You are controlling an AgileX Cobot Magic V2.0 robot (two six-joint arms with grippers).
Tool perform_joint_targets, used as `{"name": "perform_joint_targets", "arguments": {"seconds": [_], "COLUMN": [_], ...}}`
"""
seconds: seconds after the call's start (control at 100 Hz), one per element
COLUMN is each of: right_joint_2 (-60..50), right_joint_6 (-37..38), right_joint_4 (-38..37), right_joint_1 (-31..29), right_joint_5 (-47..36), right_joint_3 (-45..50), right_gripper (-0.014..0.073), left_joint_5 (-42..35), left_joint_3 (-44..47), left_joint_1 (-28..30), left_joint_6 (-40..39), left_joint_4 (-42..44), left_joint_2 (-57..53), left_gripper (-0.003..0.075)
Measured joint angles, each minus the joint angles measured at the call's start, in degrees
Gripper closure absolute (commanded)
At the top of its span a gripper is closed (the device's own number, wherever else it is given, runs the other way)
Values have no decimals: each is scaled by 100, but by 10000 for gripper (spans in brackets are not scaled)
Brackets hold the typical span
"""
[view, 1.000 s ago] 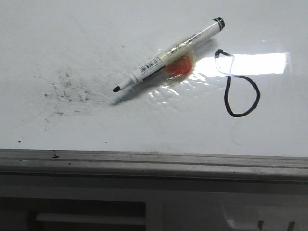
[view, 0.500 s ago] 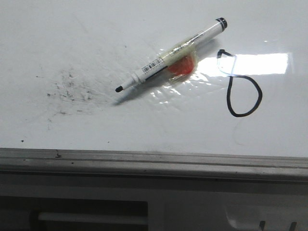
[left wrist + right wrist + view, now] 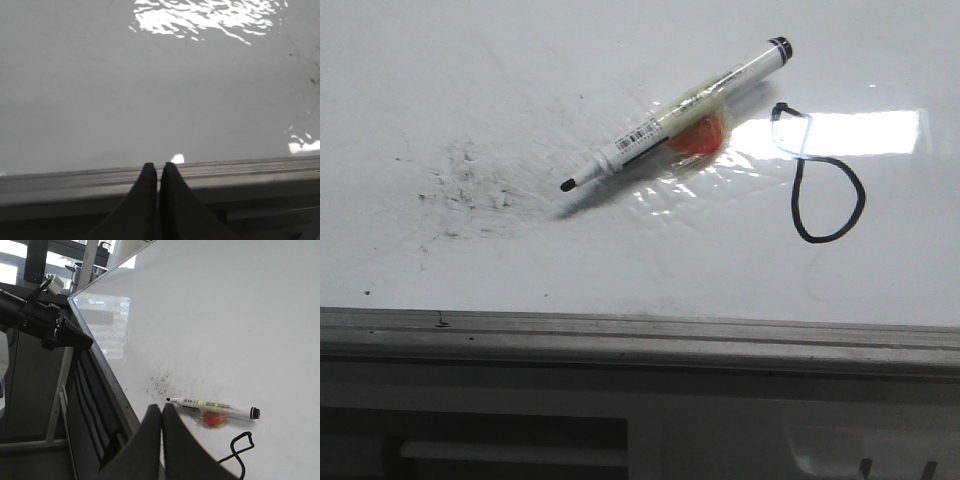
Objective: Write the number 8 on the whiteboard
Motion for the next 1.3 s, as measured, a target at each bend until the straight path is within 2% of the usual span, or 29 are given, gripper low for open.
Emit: {"name": "perform_joint_targets", "arguments": {"seconds": [0.21, 1.3], "right_joint_2": [0, 0], "right_joint_6": [0, 0], "right_joint_4": [0, -125], "right_joint_1": [0, 0], "right_joint_5": [0, 0], "right_joint_3": [0, 23], "right_gripper": [657, 657], "left_joint_5": [157, 170], "left_joint_3": [0, 0], "left_joint_1": [0, 10], "left_joint_6": [-271, -302], "left_joint_4": [0, 0], "left_joint_2": [0, 0], "left_gripper": [741, 741]}}
